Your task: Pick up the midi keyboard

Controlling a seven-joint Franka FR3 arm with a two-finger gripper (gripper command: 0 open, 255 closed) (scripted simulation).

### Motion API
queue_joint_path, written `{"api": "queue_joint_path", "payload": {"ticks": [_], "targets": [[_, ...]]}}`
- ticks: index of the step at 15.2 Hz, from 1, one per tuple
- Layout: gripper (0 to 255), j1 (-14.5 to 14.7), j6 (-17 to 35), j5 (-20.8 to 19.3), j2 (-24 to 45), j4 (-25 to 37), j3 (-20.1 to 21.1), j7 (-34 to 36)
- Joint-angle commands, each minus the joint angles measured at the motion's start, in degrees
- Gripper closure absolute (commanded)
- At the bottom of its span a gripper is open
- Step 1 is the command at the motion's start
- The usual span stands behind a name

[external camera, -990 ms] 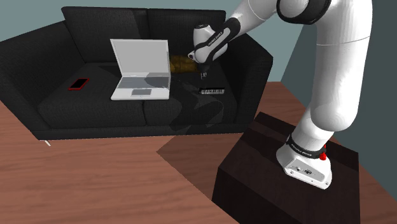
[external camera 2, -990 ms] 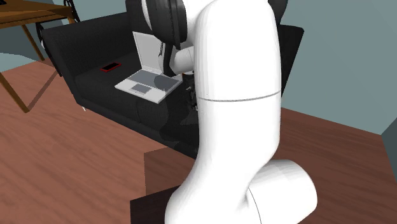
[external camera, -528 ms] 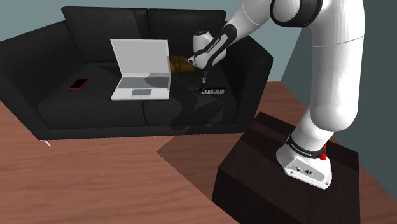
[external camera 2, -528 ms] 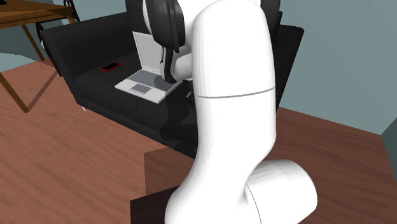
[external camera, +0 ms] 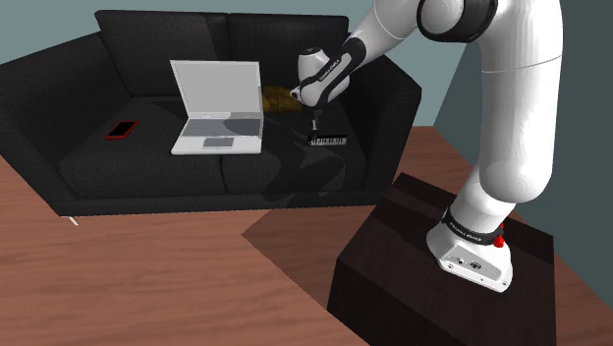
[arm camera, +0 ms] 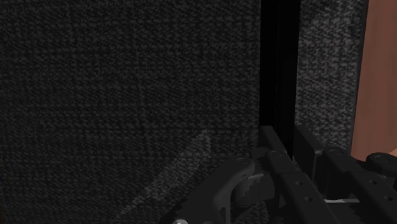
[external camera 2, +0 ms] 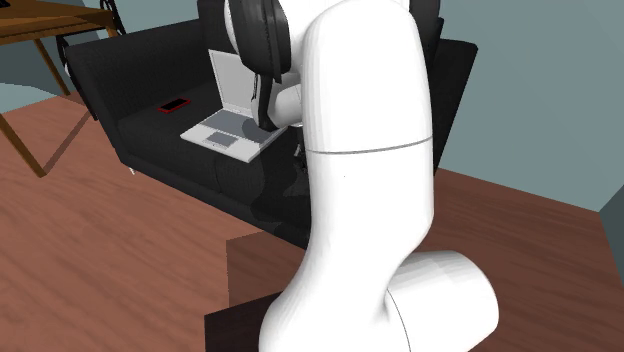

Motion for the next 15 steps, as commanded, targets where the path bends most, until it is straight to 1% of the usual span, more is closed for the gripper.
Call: {"api": "queue_joint_path", "payload": {"ticks": [1,15], "targets": [[255,0.0,0.1,0.0,0.0,-0.1,0.0,0.0],[255,0.3,-8.6,0.0,-7.0,1.7,-0.1,-1.1]]}}
